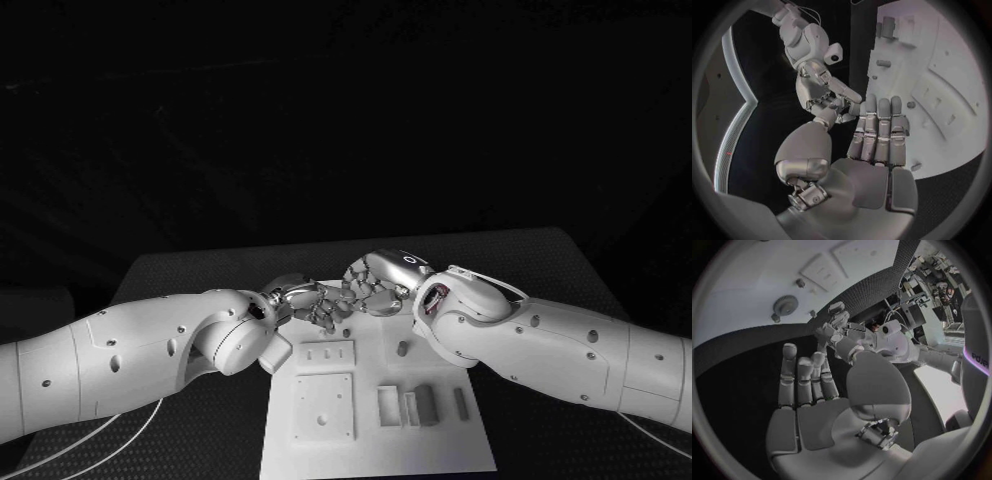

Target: Assemble the parts on the task board

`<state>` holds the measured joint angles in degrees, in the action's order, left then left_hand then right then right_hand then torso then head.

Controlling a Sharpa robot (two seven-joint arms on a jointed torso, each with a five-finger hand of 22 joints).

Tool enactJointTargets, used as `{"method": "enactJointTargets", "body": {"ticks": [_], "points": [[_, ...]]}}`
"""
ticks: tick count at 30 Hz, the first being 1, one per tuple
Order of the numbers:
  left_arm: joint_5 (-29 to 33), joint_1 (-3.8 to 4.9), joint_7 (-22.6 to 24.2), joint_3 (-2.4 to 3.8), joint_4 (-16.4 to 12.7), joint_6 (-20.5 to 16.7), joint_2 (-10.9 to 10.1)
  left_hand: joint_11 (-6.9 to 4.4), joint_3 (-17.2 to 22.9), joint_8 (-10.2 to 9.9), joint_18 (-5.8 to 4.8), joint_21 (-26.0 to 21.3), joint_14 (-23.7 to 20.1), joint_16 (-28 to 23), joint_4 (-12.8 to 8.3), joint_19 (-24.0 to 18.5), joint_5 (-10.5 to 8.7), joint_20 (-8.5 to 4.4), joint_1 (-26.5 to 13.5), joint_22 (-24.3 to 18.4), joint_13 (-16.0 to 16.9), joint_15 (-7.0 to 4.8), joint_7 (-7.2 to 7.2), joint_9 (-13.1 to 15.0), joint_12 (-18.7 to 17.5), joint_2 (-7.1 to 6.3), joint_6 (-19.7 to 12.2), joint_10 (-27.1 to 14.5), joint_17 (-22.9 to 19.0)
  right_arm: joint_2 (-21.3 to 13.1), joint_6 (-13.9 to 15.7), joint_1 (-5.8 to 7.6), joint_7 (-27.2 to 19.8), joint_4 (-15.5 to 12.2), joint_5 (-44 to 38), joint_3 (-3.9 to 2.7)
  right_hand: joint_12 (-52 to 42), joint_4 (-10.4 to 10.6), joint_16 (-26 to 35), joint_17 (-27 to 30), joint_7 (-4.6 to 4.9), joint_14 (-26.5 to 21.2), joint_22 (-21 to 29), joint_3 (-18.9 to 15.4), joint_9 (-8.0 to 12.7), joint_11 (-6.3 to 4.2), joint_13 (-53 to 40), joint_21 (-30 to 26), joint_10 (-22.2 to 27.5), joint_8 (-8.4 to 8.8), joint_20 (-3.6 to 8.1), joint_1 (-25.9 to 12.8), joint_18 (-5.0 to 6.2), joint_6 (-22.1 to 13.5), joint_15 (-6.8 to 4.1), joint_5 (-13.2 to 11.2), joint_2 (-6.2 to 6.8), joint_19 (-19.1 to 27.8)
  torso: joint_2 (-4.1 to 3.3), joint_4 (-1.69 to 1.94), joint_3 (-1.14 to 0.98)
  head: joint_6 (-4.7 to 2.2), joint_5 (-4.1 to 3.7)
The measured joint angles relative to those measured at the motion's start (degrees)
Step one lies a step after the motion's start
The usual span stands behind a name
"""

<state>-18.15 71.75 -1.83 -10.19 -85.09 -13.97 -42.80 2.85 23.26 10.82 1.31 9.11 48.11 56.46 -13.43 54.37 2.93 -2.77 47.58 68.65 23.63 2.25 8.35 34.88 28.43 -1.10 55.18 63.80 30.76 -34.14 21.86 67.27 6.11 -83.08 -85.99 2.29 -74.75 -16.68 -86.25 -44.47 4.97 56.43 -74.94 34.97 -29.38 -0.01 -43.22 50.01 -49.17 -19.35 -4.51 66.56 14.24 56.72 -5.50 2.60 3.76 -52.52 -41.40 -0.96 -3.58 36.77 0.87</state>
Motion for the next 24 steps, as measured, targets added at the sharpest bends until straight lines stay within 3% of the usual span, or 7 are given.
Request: {"method": "enactJointTargets", "body": {"ticks": [14,24], "points": [[0.3,-0.06,0.1,-0.08,-0.3,-0.1,0.0,-0.07,0.3,0.0,-0.01,-0.2,0.0,0.0,-0.3,0.0,0.00,0.00,0.1,0.2,-0.3,0.00,-0.08,-0.4,-0.8,1.03,0.1,0.5,0.0,0.3,-0.1,0.07,-0.2,0.0,0.1,0.11,0.0,0.0,0.0,0.0,0.05,0.0,0.0,0.0,0.0,0.01,0.0,0.0,0.0,0.00,0.22,0.1,0.00,-0.1,0.02,0.0,-0.33,-0.2,-0.01,0.00,0.02,0.17,0.03],[0.7,-0.09,0.0,-0.10,-0.3,-0.2,0.1,0.02,0.3,0.1,-0.01,-0.4,0.2,0.0,-0.3,0.0,0.00,0.00,-0.6,0.2,-0.3,0.21,0.64,-0.8,-1.6,1.78,-0.6,0.6,0.0,0.2,-0.2,0.10,-0.4,-0.3,0.3,0.28,0.0,0.0,0.0,0.0,0.12,0.0,0.0,0.0,0.0,0.02,0.0,0.0,0.0,0.00,0.21,0.0,0.00,-0.1,0.03,0.0,-0.45,-0.2,-0.01,-0.02,0.00,0.27,0.15]]}}
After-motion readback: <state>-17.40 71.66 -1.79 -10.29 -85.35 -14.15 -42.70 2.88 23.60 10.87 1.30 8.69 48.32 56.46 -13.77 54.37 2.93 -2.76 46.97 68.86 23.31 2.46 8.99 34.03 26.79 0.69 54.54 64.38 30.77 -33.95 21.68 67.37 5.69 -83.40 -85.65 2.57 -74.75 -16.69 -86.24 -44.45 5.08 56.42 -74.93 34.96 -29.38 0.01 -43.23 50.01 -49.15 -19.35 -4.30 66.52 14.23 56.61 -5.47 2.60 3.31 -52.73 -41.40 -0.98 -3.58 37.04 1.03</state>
